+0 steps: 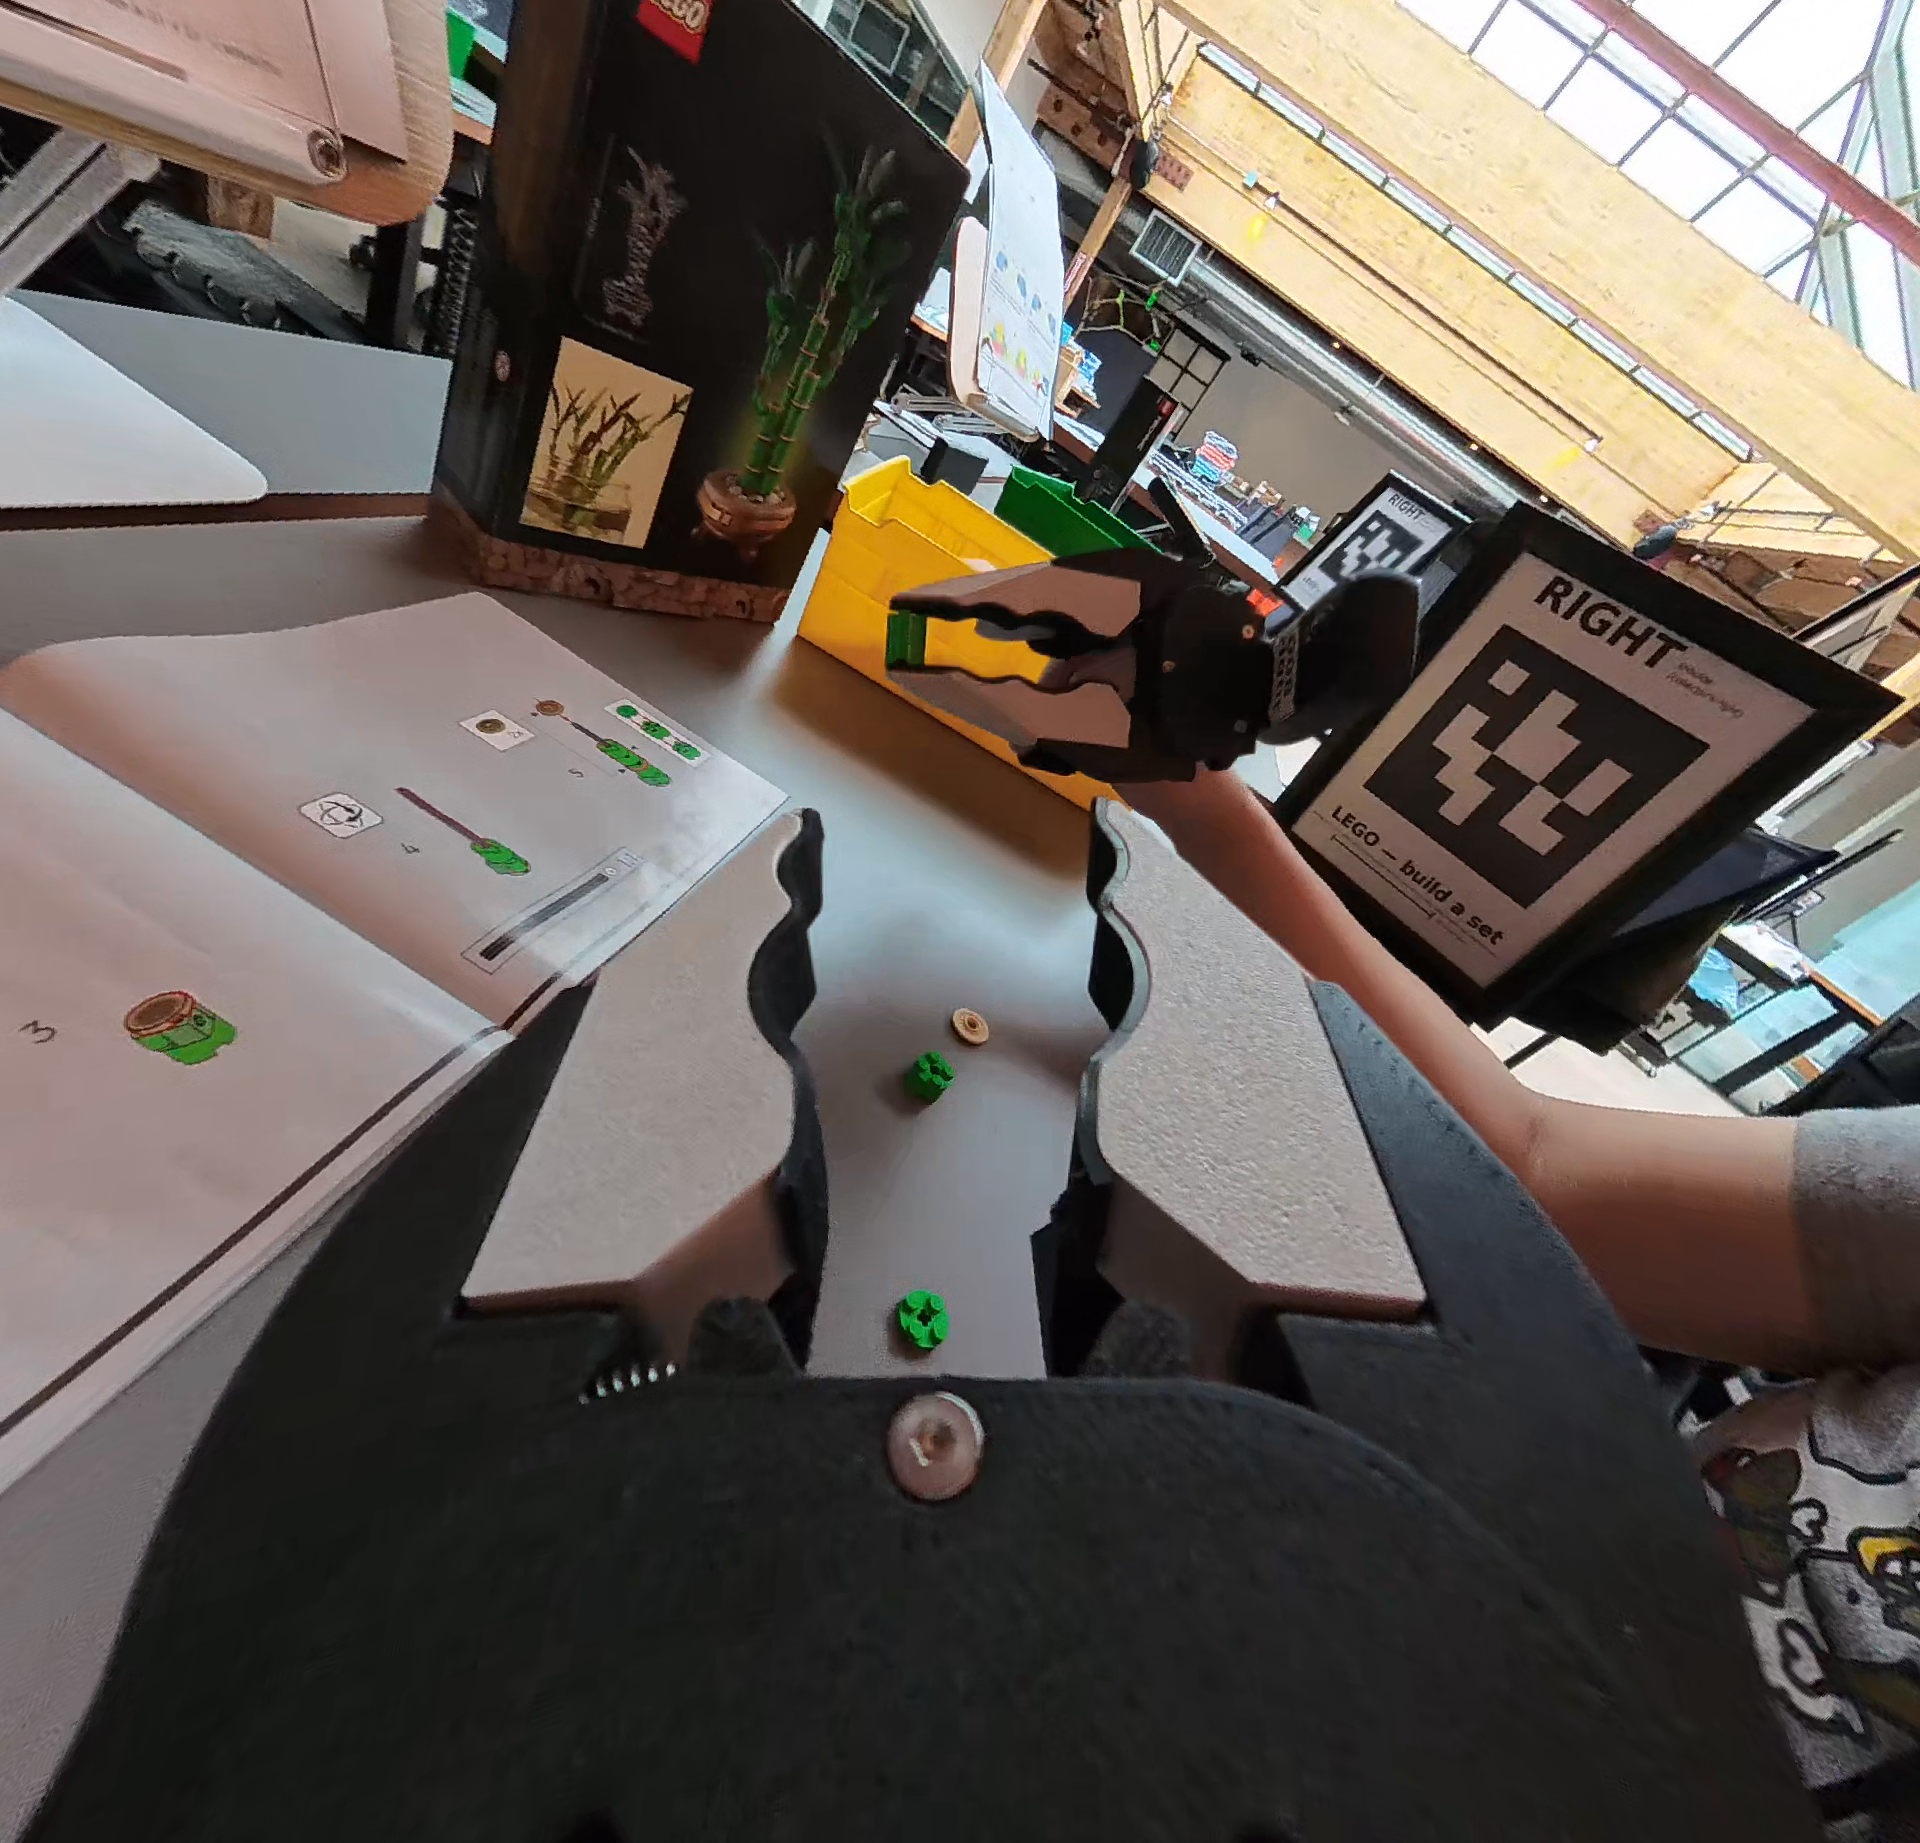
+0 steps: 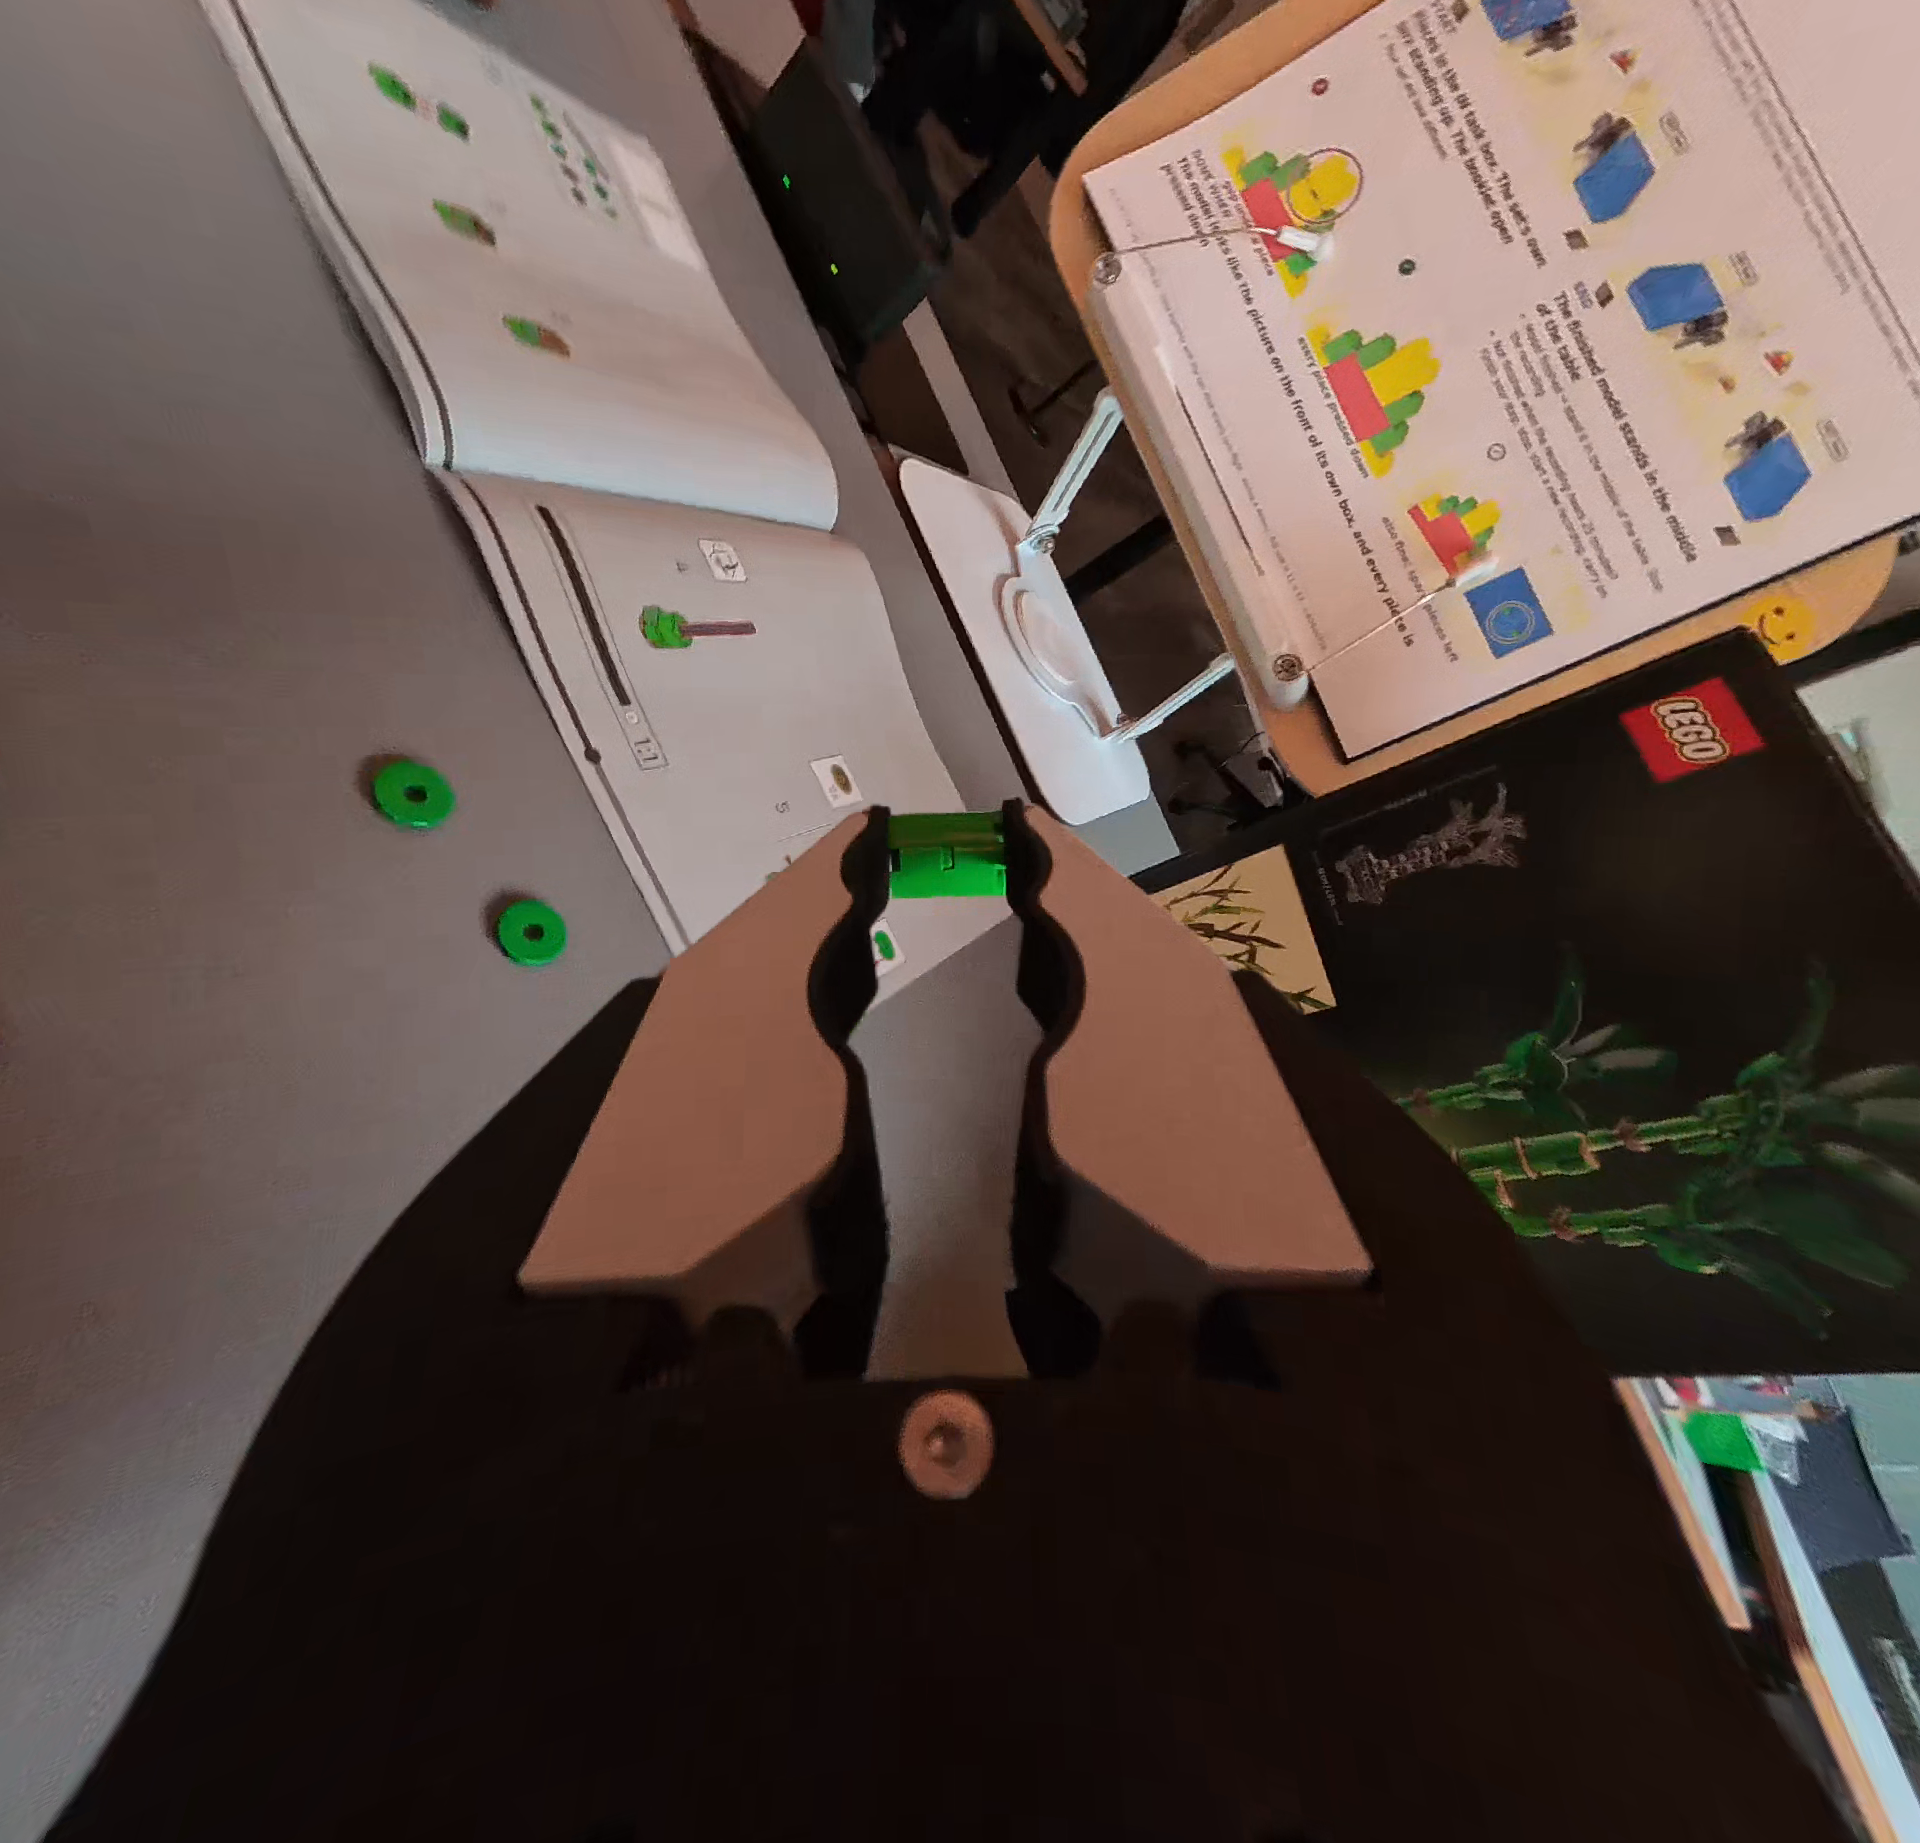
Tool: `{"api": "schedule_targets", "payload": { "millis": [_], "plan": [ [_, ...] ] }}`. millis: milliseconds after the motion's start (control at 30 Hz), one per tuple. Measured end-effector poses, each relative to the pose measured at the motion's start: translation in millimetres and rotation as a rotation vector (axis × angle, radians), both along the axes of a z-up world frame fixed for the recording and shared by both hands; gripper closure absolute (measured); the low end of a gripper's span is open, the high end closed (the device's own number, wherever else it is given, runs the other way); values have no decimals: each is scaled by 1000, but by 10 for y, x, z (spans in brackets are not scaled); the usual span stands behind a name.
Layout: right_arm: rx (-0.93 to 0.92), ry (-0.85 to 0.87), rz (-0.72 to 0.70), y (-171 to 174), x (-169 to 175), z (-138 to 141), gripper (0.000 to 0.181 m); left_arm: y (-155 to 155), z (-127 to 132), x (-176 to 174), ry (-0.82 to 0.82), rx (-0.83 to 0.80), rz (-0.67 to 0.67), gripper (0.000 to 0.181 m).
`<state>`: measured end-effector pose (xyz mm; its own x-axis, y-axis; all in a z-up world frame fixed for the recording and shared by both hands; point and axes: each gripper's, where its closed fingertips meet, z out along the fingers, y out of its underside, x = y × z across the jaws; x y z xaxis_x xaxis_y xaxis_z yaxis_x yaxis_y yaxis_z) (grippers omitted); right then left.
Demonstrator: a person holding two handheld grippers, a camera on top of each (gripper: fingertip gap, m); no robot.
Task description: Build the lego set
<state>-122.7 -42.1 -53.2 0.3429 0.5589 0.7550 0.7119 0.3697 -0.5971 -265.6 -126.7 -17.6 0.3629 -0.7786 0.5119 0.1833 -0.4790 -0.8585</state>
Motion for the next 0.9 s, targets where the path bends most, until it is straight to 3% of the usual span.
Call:
{"api": "schedule_targets", "payload": {
  "millis": [200, 600, 800, 900],
  "plan": [
    [-26, -109, 10, -40, -61, -152, 160, 26, -66, -12, 52, -2, 19, 133],
    [-18, -132, 29, -79, -143, -174, 160, 3, -191, 27, 150, -2, 9, 137],
    [8, -23, 339, -652, -936, 31, 160, -83, -332, 164, 200, -35, -59, 137],
    [-8, 26, 464, -947, -1170, 124, 160, -127, -317, 218, 169, -53, -92, 136]
  ]
}}
